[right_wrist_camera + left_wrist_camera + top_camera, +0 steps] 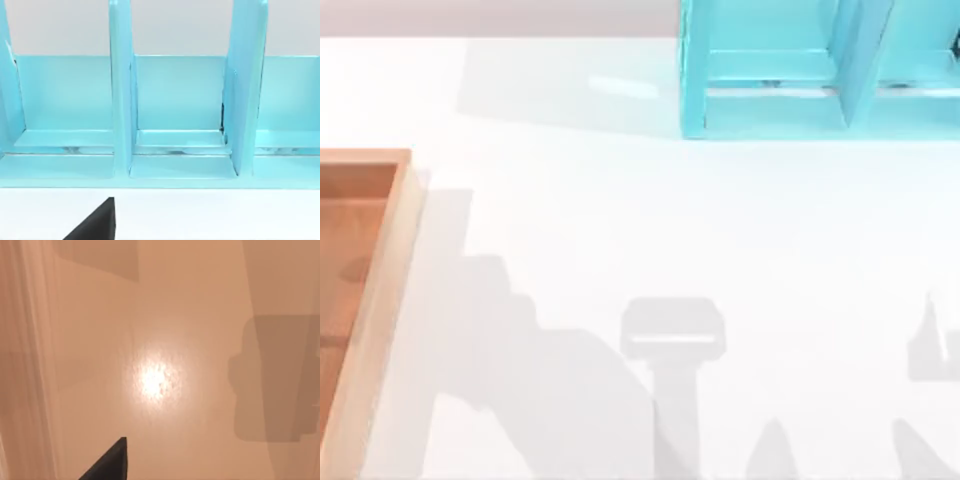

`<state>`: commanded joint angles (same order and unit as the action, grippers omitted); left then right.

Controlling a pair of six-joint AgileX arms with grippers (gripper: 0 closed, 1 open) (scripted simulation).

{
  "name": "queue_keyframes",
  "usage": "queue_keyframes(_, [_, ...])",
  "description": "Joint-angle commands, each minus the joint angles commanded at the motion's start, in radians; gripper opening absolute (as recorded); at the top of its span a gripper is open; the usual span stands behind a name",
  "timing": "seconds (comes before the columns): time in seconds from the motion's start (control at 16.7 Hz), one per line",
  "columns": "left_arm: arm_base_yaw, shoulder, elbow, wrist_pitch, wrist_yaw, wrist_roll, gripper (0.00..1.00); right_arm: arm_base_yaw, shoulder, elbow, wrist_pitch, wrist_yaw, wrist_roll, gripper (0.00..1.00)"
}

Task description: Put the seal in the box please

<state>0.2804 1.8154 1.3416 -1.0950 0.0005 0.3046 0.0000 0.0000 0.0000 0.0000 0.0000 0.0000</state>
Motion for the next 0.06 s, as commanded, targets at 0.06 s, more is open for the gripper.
queue_keyframes(0.06, [0.000,0.000,0.000,0.000,0.000,0.000,1.00,0.000,0.000,0.000,0.000,0.000,0.000,1.00])
